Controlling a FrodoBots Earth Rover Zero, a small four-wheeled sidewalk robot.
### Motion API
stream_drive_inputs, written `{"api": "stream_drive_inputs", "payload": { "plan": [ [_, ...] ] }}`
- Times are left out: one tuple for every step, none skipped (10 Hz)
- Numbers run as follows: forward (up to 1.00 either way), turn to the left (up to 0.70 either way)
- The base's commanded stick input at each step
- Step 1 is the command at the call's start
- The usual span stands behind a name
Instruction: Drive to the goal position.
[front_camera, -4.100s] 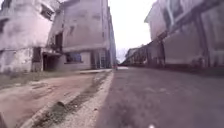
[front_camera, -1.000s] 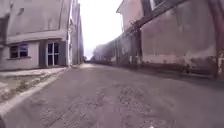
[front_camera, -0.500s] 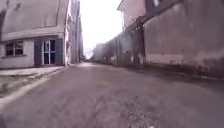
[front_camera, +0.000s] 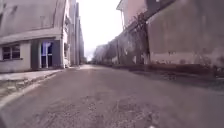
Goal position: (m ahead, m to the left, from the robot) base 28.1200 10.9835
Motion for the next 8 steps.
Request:
{"api": "stream_drive_inputs", "payload": {
  "plan": [
    [1.00, 0.07],
    [1.00, 0.22],
    [1.00, 0.27],
    [1.00, 0.27],
    [1.00, 0.00],
    [1.00, 0.00],
    [1.00, 0.00],
    [1.00, 0.00]
  ]
}}
